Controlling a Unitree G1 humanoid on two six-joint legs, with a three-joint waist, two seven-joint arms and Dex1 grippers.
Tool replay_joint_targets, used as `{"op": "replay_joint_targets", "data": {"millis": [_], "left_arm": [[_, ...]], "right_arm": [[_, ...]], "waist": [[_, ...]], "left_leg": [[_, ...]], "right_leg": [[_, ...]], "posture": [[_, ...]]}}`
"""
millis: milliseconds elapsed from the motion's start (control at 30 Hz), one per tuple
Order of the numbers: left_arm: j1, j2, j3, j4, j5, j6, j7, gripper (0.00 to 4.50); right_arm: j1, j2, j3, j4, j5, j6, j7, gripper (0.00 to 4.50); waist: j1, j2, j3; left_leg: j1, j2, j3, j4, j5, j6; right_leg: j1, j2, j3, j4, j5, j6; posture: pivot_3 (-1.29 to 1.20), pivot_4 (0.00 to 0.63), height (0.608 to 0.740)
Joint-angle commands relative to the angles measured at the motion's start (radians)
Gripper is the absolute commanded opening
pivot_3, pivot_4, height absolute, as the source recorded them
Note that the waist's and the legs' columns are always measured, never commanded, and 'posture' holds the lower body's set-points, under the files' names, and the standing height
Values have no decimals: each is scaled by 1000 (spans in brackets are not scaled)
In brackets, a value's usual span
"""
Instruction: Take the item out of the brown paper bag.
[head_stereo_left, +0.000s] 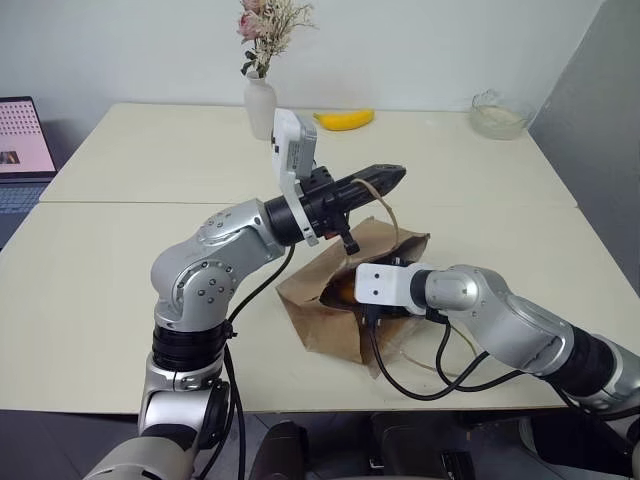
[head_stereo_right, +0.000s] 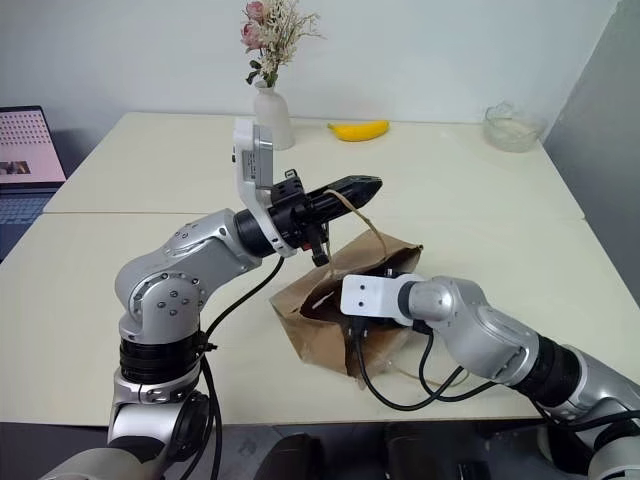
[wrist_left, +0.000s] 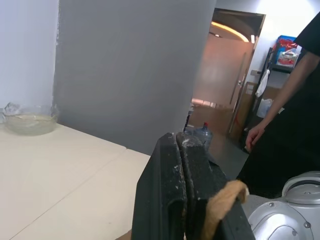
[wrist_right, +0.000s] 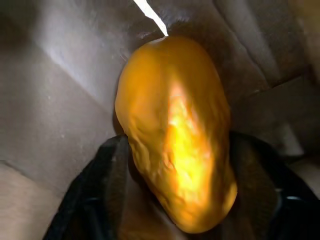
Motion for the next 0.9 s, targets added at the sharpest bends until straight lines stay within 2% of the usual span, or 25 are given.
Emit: {"op": "replay_joint_targets", "data": {"millis": [33, 200, 433, 733, 900], "left_arm": [[0, 7, -4, -19, 11, -25, -8, 0], [-6, 16, -2, -4, 29, -34, -10, 0], [-6, 14, -4, 3, 51, -41, -15, 0], [-5, 19, -8, 20, 82, -59, -11, 0], [10, 28, -5, 24, 106, -71, 1, 0]], "right_arm": [[20, -28, -127, -67, 47, -9, 70, 2627], [31, -74, -269, -100, 128, -15, 172, 2622], [29, -95, -379, -107, 203, -19, 253, 2621], [47, -143, -650, -163, 503, 62, 399, 2621], [36, -152, -874, -104, 670, 193, 363, 2620]], "waist": [[0, 0, 0], [0, 0, 0], [0, 0, 0], [1, 0, 0], [1, 0, 0]], "left_leg": [[0, 0, 0, 0, 0, 0], [0, 0, 0, 0, 0, 0], [0, 0, -1, 0, 0, 0], [0, 0, -1, 0, 0, 0], [0, 0, -1, 0, 0, 0]], "right_leg": [[0, 0, 0, 0, 0, 0], [0, 0, 0, 0, 0, 0], [0, 0, -1, 0, 0, 0], [0, 0, -1, -1, 0, 0], [1, 0, -1, 0, 0, 0]], "posture": [[0, 150, 740], [0, 150, 740], [0, 150, 740], [0, 150, 740], [0, 150, 740]]}}
